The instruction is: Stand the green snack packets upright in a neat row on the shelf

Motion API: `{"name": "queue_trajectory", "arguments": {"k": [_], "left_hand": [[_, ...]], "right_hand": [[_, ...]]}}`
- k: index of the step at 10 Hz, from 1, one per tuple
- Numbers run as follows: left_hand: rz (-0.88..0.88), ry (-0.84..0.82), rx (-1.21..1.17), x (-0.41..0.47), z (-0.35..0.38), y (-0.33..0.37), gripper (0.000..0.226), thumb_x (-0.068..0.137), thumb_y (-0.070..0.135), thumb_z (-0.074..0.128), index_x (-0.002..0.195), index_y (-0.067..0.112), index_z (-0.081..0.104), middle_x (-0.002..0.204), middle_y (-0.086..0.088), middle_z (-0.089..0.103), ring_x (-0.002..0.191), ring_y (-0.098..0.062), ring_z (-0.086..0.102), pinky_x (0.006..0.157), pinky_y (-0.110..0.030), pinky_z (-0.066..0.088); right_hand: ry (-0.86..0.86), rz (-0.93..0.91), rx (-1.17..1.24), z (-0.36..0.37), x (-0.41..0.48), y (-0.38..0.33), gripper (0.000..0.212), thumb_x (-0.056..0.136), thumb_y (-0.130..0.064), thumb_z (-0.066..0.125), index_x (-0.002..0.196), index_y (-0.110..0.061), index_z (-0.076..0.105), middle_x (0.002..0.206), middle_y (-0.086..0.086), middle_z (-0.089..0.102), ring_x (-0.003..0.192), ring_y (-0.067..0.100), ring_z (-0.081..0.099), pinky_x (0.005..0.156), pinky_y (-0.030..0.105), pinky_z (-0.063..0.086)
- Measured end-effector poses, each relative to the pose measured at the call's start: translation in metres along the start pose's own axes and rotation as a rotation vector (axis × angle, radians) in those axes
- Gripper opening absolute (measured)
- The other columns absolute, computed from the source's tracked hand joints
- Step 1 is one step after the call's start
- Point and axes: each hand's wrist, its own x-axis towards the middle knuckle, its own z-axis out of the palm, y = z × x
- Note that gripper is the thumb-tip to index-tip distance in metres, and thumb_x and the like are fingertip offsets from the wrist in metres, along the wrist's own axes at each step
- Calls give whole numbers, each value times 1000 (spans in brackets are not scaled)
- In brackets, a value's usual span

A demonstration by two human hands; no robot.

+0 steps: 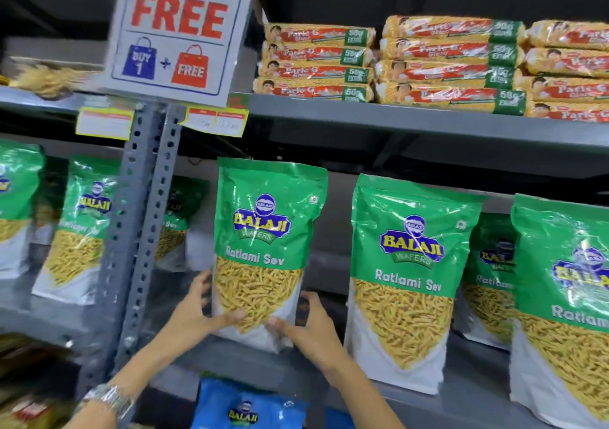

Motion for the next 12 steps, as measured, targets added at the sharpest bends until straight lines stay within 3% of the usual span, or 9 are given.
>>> {"name": "queue_trajectory", "arguments": {"k": [1,2,3,4,7,9,10,11,12], "left_hand": [[25,10,11,0,-4,0,126,22,65,83,129,33,26,122,0,52,114,-19,53,97,-36,42],[45,19,49,-1,-9,3,130,21,67,80,134,30,25,118,1,53,111,-19,55,96,-36,43],[34,20,86,-2,-13,5,136,24,66,79,140,25,20,117,2,52,108,-17,55,93,-33,42],[23,24,99,-3,-14,6,142,20,71,76,141,26,18,118,2,51,108,-16,53,97,-35,41],[62,43,20,-10,-8,5,135,26,68,79,139,28,19,132,4,41,124,-14,41,105,-43,38],[111,178,26,-20,2,6,137,29,75,72,143,25,16,151,3,24,132,-6,25,108,-34,27],[186,272,41,-24,14,12,126,38,77,68,142,25,21,150,3,26,132,-5,27,105,-22,24],[327,382,51,-33,36,37,88,68,44,72,140,23,28,145,6,32,127,1,31,104,-10,28],[491,465,210,-32,67,65,61,83,32,61,137,27,33,140,11,35,130,-3,30,111,-37,27]], "right_hand": [[45,-6,28,7,5,5,53,71,-35,75,112,-27,44,109,-12,57,98,5,54,72,13,40],[94,-5,40,15,10,11,57,65,-38,78,112,-23,51,112,-5,64,101,11,59,79,19,46],[122,-17,75,20,10,10,54,64,-36,79,110,-22,55,105,-8,67,94,6,62,82,23,50],[134,-28,100,23,10,11,50,65,-33,80,108,-22,55,99,-13,67,90,-2,61,75,15,49],[131,-54,114,25,11,15,53,64,-39,79,109,-30,52,109,-9,66,100,5,61,86,27,52],[126,-57,96,19,5,13,67,63,-48,77,118,-24,48,112,-7,63,102,9,60,87,27,51],[148,-61,61,9,0,14,70,65,-51,74,123,-24,45,107,-10,55,102,15,59,86,31,51],[177,-78,16,-2,-7,13,61,70,-48,71,121,-24,48,103,-10,54,99,17,60,87,38,52],[272,-140,10,-16,-8,9,46,74,-41,70,113,-23,53,95,-14,57,97,13,60,86,38,52]]}}
